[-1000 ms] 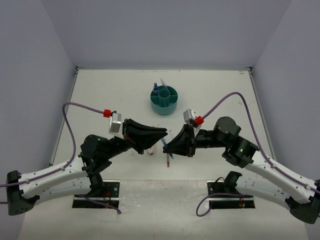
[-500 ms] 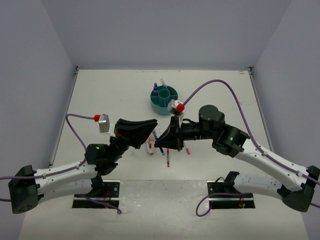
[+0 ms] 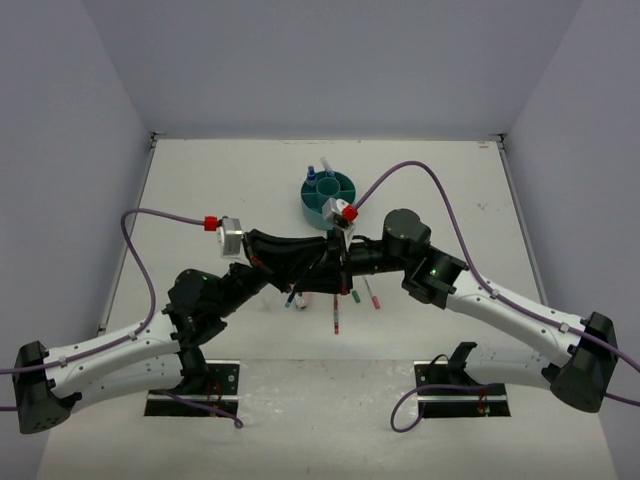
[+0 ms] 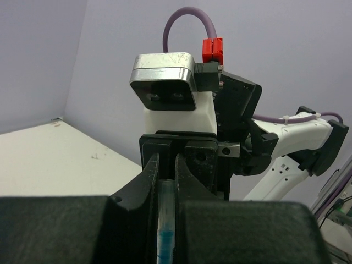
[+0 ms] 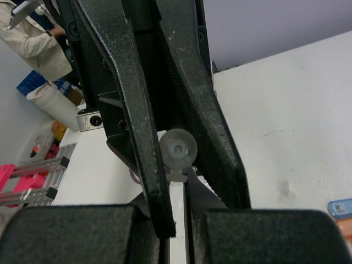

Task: Sort the stationery into containers
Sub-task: Place the pen in the storage box.

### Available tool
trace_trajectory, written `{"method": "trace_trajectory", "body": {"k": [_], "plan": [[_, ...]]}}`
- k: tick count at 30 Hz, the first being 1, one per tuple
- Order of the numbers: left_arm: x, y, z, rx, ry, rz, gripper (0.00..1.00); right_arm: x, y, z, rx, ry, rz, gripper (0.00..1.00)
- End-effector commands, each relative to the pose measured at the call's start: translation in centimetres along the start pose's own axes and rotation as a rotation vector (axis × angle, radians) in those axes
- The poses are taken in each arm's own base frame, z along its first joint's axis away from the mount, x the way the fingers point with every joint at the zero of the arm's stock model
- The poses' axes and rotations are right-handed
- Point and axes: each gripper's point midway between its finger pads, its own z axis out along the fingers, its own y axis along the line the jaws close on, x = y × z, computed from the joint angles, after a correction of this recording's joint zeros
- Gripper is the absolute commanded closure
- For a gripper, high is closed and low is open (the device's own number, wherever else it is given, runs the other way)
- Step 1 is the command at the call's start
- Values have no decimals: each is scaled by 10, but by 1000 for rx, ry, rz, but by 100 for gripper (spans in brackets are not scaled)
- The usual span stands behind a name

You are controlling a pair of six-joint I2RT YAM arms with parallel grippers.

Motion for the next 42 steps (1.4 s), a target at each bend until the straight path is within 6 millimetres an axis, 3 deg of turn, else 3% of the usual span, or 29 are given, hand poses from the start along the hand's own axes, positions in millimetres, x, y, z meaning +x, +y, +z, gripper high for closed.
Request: {"method": "trace_trajectory", "body": {"k": [1,4,5,7,10,12,13,16,19,23,25,26,28,30,32,33,34,36,42], "plan": [[57,-23,-19,107,286,-1,100,-54,-15,-3,90,-230,-137,100],[49,-5,-21,-3,268,22,98,-57,-18,-11,131,-254,-147,100],[46,-1,-22,-28,258,26,89,-57,-18,-13,134,-255,-148,100],[34,9,-23,-95,218,37,61,-55,-23,-13,148,-251,-143,100],[12,20,-23,-179,148,47,35,-49,-30,-11,165,-239,-132,100],[-10,31,-24,-271,78,44,8,-44,-38,-9,189,-233,-123,100],[-20,41,-26,-345,49,31,3,-42,-44,-9,212,-233,-120,100],[-50,74,-38,-599,-59,-12,0,-37,-69,-14,304,-238,-113,100],[-70,88,-55,-740,-121,-31,0,-37,-109,-32,460,-255,-90,100],[-71,108,-94,-899,-90,3,0,-49,-186,-91,837,-302,-39,100],[-68,106,-106,-885,-42,31,0,-75,-217,-127,1045,-340,-59,100],[-65,105,-110,-872,-2,62,0,-68,-244,-144,1169,-296,-42,100],[-57,104,-120,-858,74,94,0,-75,-280,-165,1291,-262,-51,100],[-49,102,-129,-838,151,131,0,-80,-309,-173,1350,-223,-71,100],[-42,102,-135,-825,206,164,0,-90,-321,-178,1373,-202,-79,100],[-39,103,-140,-824,235,183,0,-74,-341,-176,1382,-120,-62,100],[-36,103,-144,-818,246,188,0,-74,-354,-175,1381,-83,-61,100],[-36,103,-151,-804,237,194,0,-82,-366,-171,1374,-55,-84,100],[-31,108,-164,-789,208,200,0,-63,-389,-156,1327,48,-86,100]]}}
